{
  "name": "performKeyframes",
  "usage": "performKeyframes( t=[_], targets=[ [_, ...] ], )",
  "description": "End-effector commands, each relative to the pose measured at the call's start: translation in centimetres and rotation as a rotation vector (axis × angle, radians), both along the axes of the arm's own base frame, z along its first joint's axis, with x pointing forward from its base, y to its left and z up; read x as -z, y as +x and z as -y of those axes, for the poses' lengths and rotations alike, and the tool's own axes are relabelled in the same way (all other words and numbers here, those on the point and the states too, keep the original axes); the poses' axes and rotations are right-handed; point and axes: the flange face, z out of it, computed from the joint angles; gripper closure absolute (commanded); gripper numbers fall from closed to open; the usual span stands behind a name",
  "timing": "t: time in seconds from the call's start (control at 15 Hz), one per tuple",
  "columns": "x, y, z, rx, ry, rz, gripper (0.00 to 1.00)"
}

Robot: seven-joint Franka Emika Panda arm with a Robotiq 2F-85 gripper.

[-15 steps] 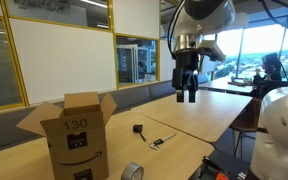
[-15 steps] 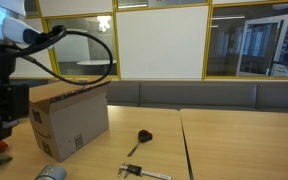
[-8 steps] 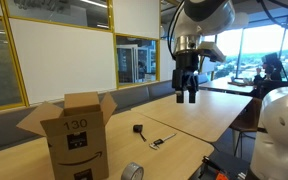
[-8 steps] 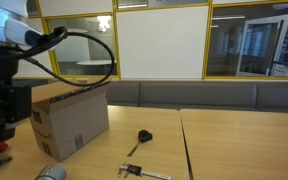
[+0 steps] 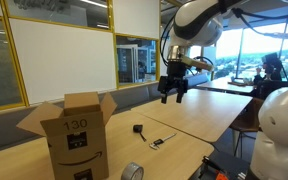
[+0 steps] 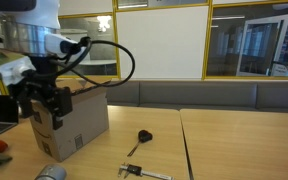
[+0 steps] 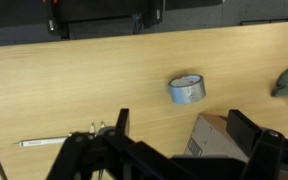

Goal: Put the objects to the right of the box in the box

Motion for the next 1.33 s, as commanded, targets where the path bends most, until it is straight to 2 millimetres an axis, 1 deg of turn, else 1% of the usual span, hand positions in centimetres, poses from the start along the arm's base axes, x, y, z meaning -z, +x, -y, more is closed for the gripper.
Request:
performKeyframes(
  t=[0.0,0.13,0.2,0.27,0.53,0.8,0.87,1.07,1.27],
  targets=[
    [1.1,5.3,0.9,0.072,-0.062,0.082,0.0],
    [2.3,8.5,1.7,0.104,-0.095,0.117,0.0],
    [3.3,10.5,2.4,0.114,-0.113,0.119,0.0],
    [3.9,11.9,3.0,0.128,-0.123,0.118,0.0],
    [6.3,18.7,5.5,0.179,-0.139,0.067,0.0],
    [8.7,25.2,7.6,0.241,-0.085,0.023,0.0],
    [9.7,26.8,8.0,0.255,-0.07,0.014,0.0],
    [11.9,31.0,9.1,0.303,-0.015,0.007,0.0],
    [13.6,34.1,9.8,0.35,0.043,0.0,0.0]
  ],
)
